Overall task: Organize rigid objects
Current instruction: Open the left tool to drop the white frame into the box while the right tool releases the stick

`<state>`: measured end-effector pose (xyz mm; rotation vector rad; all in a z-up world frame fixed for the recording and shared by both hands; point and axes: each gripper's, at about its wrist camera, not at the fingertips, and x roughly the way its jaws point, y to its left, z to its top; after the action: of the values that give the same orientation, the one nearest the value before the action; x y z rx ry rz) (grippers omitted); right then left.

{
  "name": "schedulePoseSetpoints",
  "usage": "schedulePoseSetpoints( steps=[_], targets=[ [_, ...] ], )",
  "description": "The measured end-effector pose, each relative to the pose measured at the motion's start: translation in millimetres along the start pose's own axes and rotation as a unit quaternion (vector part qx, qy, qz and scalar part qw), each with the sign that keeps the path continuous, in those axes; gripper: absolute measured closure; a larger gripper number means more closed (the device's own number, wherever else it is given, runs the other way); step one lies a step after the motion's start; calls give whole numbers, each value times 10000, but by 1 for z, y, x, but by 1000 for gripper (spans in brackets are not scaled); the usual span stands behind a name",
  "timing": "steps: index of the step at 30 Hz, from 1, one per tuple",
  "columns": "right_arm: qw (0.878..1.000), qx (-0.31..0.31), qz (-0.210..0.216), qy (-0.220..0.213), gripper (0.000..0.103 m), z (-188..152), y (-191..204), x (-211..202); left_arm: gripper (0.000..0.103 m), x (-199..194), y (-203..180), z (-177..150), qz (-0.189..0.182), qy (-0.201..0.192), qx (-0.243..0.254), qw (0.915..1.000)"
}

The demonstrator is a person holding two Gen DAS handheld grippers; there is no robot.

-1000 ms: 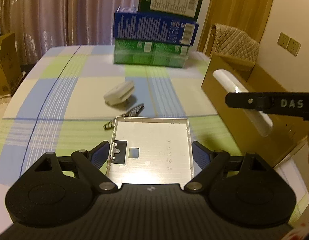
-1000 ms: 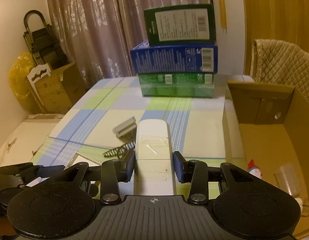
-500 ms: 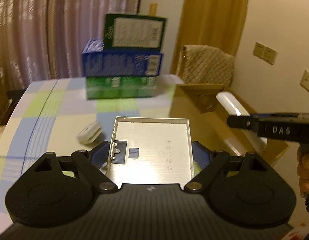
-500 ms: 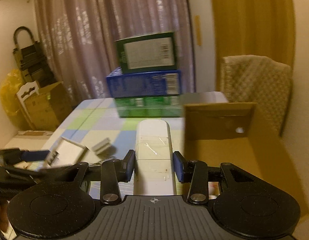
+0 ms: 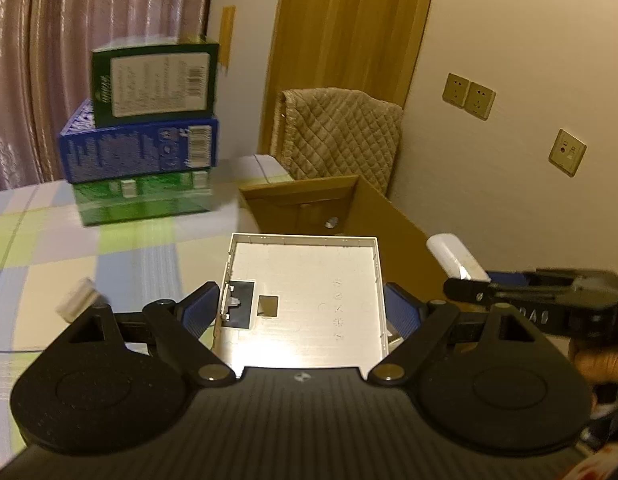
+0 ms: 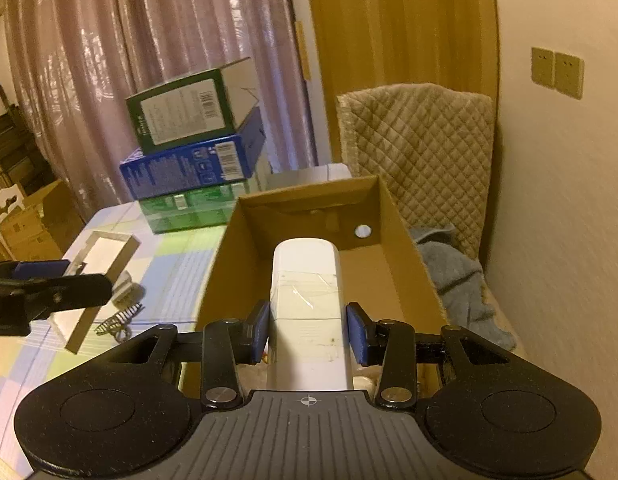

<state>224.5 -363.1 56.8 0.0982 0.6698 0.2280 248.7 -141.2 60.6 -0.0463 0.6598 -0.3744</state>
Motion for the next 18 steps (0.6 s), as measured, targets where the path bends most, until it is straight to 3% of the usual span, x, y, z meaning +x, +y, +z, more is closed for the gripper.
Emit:
schedulePoseSetpoints(
  steps=[9, 18],
  targets=[
    [9996, 233, -85, 105, 65, -7, -35, 6, 18, 34, -35, 0, -55, 115, -68, 9999],
    [9989, 442, 7, 178, 65, -10, -56, 21, 18, 65, -51, 1, 144, 100, -88, 9998]
  ],
)
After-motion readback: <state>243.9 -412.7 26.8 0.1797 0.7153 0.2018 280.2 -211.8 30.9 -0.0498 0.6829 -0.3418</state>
